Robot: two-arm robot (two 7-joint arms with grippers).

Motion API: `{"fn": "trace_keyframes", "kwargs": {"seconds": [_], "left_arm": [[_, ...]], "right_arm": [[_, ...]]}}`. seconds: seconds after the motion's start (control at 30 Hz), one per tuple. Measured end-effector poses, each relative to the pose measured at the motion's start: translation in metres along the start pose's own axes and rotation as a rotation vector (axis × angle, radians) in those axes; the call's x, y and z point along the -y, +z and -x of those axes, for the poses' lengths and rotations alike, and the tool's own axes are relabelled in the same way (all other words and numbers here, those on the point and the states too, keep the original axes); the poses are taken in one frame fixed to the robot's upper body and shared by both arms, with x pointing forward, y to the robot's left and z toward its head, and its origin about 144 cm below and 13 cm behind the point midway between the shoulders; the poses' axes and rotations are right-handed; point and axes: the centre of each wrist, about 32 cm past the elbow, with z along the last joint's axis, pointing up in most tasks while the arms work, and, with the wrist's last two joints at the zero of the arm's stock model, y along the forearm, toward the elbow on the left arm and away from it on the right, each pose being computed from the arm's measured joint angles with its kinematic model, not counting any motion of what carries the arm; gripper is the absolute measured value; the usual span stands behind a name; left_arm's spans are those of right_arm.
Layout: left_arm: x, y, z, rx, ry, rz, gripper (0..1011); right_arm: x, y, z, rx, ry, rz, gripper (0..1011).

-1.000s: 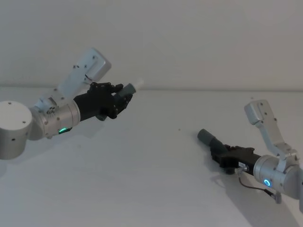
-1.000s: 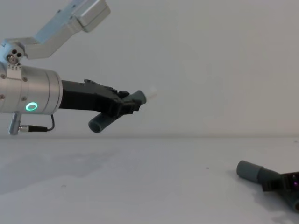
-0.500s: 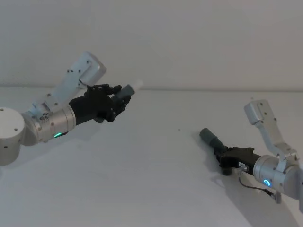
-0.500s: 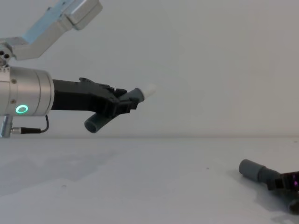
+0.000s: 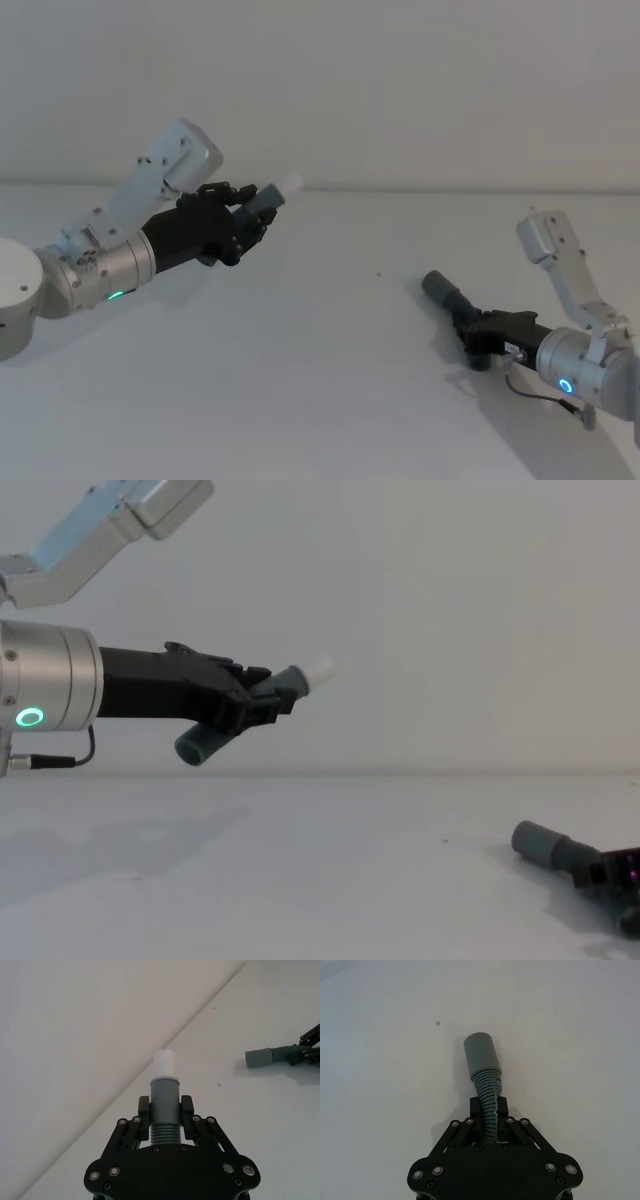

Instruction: Use both hands to pick up one end of the pipe from the table, align the ends, and insert them.

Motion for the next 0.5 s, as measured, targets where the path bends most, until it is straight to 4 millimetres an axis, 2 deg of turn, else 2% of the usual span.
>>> {"fn": "trace_keyframes", "kwargs": {"seconds": [0.5], "left_arm": [[0.006,0.009,-0.004,0.035,-0.027,0.004,349]], "right_arm": [[0.007,0.001,-0.021,0.074,0.060,-0.073,149]]}}
